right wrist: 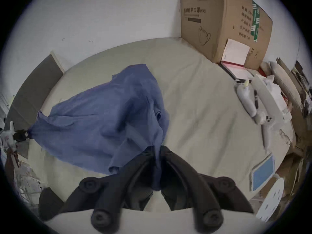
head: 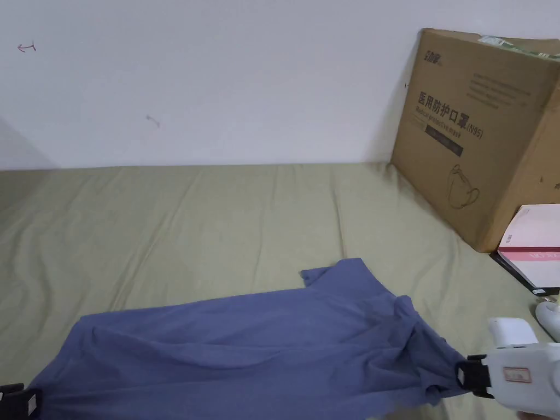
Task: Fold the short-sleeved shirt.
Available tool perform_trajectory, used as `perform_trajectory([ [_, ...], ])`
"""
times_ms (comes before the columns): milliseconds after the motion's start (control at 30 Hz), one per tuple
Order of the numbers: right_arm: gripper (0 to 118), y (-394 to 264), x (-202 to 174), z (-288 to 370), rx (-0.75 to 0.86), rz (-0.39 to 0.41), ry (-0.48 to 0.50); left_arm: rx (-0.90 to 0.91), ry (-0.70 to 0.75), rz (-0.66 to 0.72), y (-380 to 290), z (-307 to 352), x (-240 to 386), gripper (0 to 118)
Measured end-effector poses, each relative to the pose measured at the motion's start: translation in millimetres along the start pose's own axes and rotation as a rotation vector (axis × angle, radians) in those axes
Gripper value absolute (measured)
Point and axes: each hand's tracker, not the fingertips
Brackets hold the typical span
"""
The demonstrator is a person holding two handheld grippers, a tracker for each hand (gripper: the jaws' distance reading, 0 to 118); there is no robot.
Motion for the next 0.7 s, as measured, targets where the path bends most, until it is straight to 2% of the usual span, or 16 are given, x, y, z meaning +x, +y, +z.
perform_trajectory([
  [100,6,-32.5,12.9,20.1,-0.045,0.025,-0.021,-0.035,0.009,-0.03,-32.7,26.4,0.8,4],
  [200,6,-74.9,29.8,28.3,-0.15,-0.053,0.025,-0.098,0.001,0.012,-73.9,40.6,-10.0,4],
  [300,6,-105.4,36.6,24.3,-0.222,-0.053,0.009,-0.188,0.011,0.028,-109.1,35.5,-18.5,4],
  [467,9,-120.4,34.1,16.9,-0.207,-0.06,-0.007,-0.225,-0.002,0.056,-132.1,20.6,-27.5,6],
  [500,14,-118.5,32.8,21.9,-0.162,-0.064,-0.018,-0.223,0.007,0.052,-130.9,22.2,-25.2,14],
  [533,32,-116.6,31.9,26.9,-0.131,-0.062,-0.03,-0.214,0.061,0.012,-128.9,24.8,-23.2,34],
  [567,75,-112.9,30.6,33.2,-0.096,-0.06,-0.041,-0.187,0.081,-0.039,-128.0,25.7,-24.3,78],
  [600,105,-108.3,29.7,38.7,-0.059,-0.06,-0.023,-0.154,0.062,-0.064,-125.0,30.7,-24.1,107],
  [633,118,-104.7,26.9,45.3,-0.019,-0.059,-0.013,-0.111,0.039,-0.063,-120.8,36.9,-23.0,118],
  [667,118,-96.5,21.9,54.2,0.088,-0.09,0.008,-0.014,0.017,-0.046,-110.3,48.9,-20.7,114],
  [700,118,-89.3,14.9,60.6,0.1,-0.061,0.029,0.007,0.016,-0.018,-99.7,53.6,-20.5,114],
])
